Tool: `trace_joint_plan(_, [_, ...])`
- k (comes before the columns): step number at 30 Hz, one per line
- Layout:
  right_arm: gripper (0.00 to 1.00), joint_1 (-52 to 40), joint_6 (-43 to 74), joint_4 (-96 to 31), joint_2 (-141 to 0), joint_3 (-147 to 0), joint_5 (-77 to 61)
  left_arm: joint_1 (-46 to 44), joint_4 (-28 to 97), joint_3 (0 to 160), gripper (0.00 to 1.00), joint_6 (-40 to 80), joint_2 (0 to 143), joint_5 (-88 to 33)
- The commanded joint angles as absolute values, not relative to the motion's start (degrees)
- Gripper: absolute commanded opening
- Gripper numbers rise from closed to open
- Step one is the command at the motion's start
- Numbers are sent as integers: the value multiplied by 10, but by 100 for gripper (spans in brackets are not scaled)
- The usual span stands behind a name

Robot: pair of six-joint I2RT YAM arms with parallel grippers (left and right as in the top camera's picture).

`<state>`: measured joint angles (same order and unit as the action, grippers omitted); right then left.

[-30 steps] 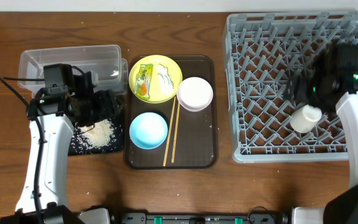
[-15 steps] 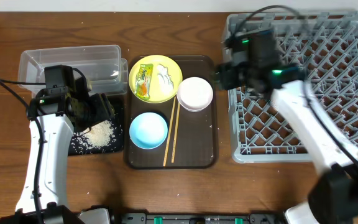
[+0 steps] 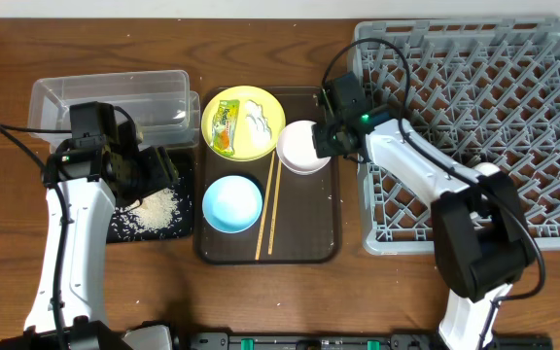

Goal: Sort waste into correct bins and load items into the dishwasher rack
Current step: 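Grasp the pink bowl with the right gripper and lift it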

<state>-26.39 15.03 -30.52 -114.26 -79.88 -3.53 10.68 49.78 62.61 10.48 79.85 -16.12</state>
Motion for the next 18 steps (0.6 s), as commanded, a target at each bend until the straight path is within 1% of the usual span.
trace_joint_plan(1, [25, -271, 178, -307, -1155, -805, -11, 108, 501, 630, 68, 106, 794, -156])
trace_joint_plan(3, [15, -271, 178, -309, -1156, -805, -11, 108, 501, 630, 68, 106, 794, -156])
trace_joint_plan(5, [10, -271, 178, -308, -1156, -805, -11, 108, 501, 630, 68, 106, 794, -156])
trace_joint_plan(6, [4, -271, 178, -309, -1156, -805, -11, 108, 501, 630, 68, 106, 794, -156])
trace_joint_plan(7, [1, -271, 178, -311, -1156, -805, -11, 108, 501, 630, 68, 106, 794, -156])
trace_joint_plan(12, [1, -267, 178, -310, -1140, -807, -8, 108, 501, 630, 68, 106, 794, -156])
trace_joint_plan(18, [1, -251, 156, -302, -1063, -829, 71, 108, 501, 630, 68, 106, 794, -156])
